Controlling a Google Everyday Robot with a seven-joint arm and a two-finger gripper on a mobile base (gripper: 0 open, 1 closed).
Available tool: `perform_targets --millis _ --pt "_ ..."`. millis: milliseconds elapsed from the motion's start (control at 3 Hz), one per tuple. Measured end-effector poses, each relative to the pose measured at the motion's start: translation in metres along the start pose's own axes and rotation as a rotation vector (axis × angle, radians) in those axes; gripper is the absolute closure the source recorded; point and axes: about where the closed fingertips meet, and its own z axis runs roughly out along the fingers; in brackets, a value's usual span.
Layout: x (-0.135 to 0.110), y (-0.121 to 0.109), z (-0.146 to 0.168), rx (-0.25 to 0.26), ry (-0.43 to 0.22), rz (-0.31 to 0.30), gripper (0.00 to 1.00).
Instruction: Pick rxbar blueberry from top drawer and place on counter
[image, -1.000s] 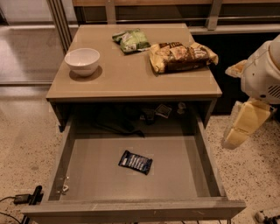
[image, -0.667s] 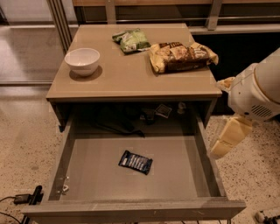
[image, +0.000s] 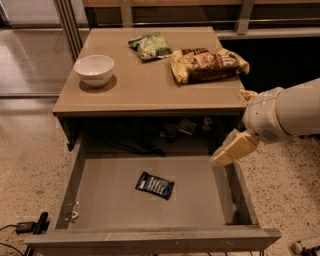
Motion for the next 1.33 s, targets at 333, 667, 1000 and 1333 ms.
perform_targets --millis 333,667,1000,1333 --pt "0.0 0.0 0.0 0.0 0.0 0.0 0.0" --pt "0.001 0.015 0.02 -0.029 0.013 0.005 0.0" --pt "0.01 0.038 0.059 -0.073 0.034 0.031 0.0" --pt "0.017 0.06 0.093 -0.119 0.052 0.051 0.0"
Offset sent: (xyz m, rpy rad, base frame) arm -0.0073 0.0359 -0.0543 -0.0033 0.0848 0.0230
